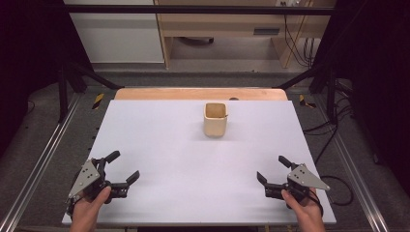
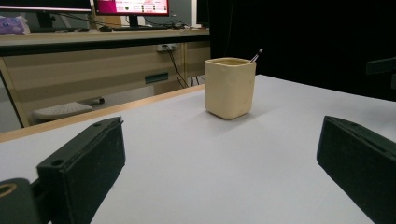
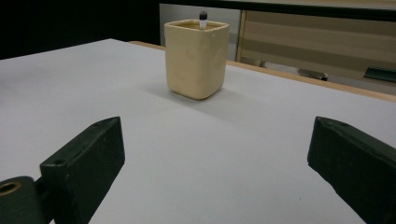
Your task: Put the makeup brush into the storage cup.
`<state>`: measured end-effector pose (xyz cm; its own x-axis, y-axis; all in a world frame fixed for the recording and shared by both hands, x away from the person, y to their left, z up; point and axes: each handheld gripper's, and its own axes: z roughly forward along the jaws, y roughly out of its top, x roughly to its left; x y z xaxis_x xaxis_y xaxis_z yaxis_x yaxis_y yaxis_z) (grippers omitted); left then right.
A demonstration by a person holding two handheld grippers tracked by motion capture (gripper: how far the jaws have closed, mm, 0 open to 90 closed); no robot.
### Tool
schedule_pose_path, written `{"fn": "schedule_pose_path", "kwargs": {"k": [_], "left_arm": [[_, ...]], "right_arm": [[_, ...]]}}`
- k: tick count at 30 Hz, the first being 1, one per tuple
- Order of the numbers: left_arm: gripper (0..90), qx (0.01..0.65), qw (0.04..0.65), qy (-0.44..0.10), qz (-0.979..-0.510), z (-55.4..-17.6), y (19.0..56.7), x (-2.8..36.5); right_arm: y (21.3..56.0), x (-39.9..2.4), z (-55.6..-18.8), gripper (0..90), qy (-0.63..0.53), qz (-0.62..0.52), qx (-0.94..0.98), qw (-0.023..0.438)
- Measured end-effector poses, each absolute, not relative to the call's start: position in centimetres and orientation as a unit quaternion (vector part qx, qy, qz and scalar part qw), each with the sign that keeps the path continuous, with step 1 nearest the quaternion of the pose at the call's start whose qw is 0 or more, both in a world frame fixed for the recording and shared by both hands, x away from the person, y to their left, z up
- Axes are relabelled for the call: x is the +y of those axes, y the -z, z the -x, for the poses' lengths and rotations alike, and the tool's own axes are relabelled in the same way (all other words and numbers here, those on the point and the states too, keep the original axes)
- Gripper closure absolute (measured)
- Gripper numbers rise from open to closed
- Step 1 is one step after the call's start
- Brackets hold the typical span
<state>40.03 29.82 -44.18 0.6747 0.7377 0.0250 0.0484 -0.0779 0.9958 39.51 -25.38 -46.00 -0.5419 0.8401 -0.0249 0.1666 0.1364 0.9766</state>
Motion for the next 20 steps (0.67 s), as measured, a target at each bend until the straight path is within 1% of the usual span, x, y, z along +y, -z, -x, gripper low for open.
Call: {"fn": "schedule_pose_path", "kwargs": {"k": [13, 20], "left_arm": [[0.9, 0.285, 0.615, -0.274, -0.682, -40.08, 44.21, 29.54], [0.8, 0.284, 0.614, -0.272, -0.684, -40.14, 44.28, 29.4]], "right_arm": [[46.35, -26.18, -39.48, 4.2, -0.558, -0.352, 0.678, 0.324], [46.66, -26.28, -40.07, 4.3, -0.555, -0.361, 0.678, 0.32]]}}
